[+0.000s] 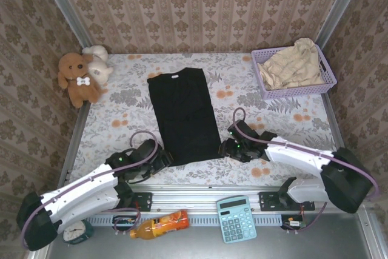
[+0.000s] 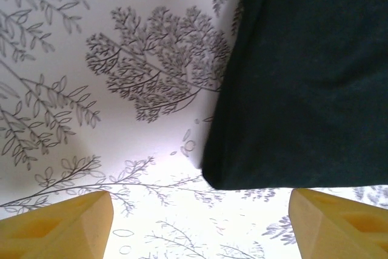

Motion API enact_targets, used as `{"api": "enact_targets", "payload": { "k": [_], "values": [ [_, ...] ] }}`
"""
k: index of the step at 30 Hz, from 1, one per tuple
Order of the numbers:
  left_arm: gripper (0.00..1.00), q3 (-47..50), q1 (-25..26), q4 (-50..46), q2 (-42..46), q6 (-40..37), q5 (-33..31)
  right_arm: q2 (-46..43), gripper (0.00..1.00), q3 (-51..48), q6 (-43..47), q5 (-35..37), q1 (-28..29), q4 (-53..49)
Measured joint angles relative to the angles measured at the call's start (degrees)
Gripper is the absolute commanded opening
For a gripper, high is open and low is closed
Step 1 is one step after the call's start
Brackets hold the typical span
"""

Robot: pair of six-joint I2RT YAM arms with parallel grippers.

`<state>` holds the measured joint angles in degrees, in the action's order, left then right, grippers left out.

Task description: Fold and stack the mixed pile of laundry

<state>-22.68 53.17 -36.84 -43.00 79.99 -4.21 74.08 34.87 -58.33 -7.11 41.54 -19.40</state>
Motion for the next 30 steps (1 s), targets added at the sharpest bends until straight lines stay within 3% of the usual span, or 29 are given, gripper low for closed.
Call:
{"api": "enact_targets", "payload": {
  "k": [9,14,19,23,30],
  "values": [
    [0.63,1.62,3.78,2.43,0.00,11.65,-7.32,7.67,0.38,2.58,-1.68,-0.66,0.26,3.43],
    [0.63,1.62,4.81,5.38,-2.21,14.36,-8.79,9.84,0.31,3.19,-2.40,-0.63,0.44,3.74],
    [0.62,1.62,6.93,8.15,-5.86,15.82,-9.64,10.21,0.15,3.43,-3.26,0.13,0.57,2.64],
    [0.59,1.62,8.33,10.56,-7.80,16.72,-10.32,10.95,0.12,3.74,-3.04,0.04,0.81,3.34],
    [0.43,1.70,9.70,13.57,-10.19,18.80,-12.15,12.17,0.09,4.20,-2.95,-0.87,1.49,6.12]
  ]
}}
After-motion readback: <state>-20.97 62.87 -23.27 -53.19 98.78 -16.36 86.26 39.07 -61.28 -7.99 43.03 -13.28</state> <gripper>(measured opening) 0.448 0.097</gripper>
